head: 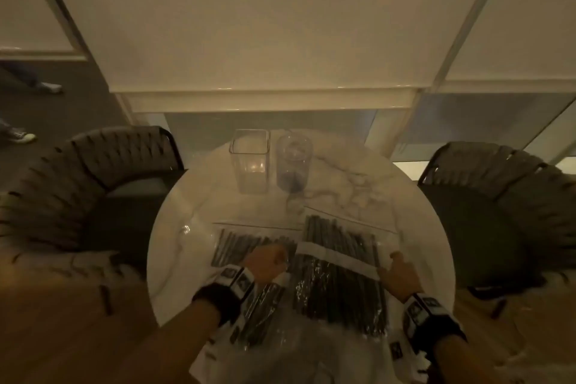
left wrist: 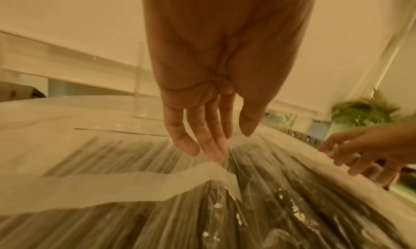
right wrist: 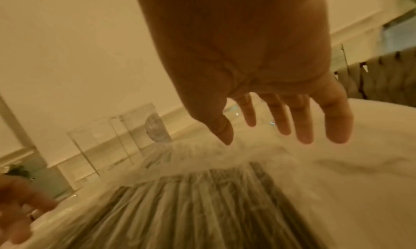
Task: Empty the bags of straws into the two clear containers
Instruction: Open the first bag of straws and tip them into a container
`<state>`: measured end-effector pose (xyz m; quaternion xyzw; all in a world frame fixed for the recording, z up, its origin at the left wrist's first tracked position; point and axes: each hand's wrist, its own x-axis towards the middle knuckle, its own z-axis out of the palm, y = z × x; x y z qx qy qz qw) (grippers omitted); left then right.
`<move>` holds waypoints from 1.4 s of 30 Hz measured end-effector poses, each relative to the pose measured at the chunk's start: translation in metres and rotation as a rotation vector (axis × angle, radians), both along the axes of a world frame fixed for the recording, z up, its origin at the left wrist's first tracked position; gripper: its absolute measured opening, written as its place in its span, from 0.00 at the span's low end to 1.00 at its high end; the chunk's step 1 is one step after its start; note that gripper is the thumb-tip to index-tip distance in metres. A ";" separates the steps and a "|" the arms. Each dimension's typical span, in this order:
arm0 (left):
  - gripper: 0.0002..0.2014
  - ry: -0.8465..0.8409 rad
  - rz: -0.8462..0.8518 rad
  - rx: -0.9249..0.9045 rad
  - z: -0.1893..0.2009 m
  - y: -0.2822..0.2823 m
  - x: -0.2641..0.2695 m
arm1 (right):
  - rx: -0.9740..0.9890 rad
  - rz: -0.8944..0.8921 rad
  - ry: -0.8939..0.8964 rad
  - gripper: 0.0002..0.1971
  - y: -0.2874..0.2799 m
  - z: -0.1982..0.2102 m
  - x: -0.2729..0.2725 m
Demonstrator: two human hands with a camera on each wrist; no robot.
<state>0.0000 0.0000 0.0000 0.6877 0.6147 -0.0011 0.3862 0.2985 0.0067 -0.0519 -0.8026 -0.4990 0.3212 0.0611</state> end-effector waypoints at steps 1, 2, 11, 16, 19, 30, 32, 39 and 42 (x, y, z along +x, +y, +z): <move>0.17 0.026 -0.015 0.002 -0.005 0.007 0.009 | -0.022 -0.036 0.010 0.32 0.000 -0.004 -0.003; 0.17 0.049 0.000 0.000 -0.006 0.009 0.016 | -0.056 -0.077 0.023 0.34 -0.001 -0.004 -0.006; 0.31 -0.138 0.128 -0.096 -0.024 0.019 0.059 | 0.161 -0.006 0.222 0.27 -0.011 0.021 -0.048; 0.22 -0.501 0.401 -0.176 -0.028 0.027 0.049 | 0.308 -0.017 0.381 0.25 -0.014 0.043 -0.053; 0.18 -0.701 0.584 -0.168 -0.018 0.030 0.044 | 0.389 0.021 0.441 0.26 -0.013 0.063 -0.054; 0.17 -0.754 0.322 0.191 0.085 0.029 0.008 | 0.935 0.186 0.106 0.24 0.008 0.188 -0.055; 0.17 -0.716 0.218 0.208 0.091 0.028 0.004 | 0.876 0.275 0.119 0.26 0.012 0.194 -0.066; 0.17 -0.435 0.338 0.594 0.106 0.022 0.006 | 0.752 0.297 0.339 0.12 0.002 0.181 -0.091; 0.07 -0.563 0.387 0.628 0.124 0.011 0.021 | 0.822 0.228 0.470 0.06 -0.007 0.187 -0.104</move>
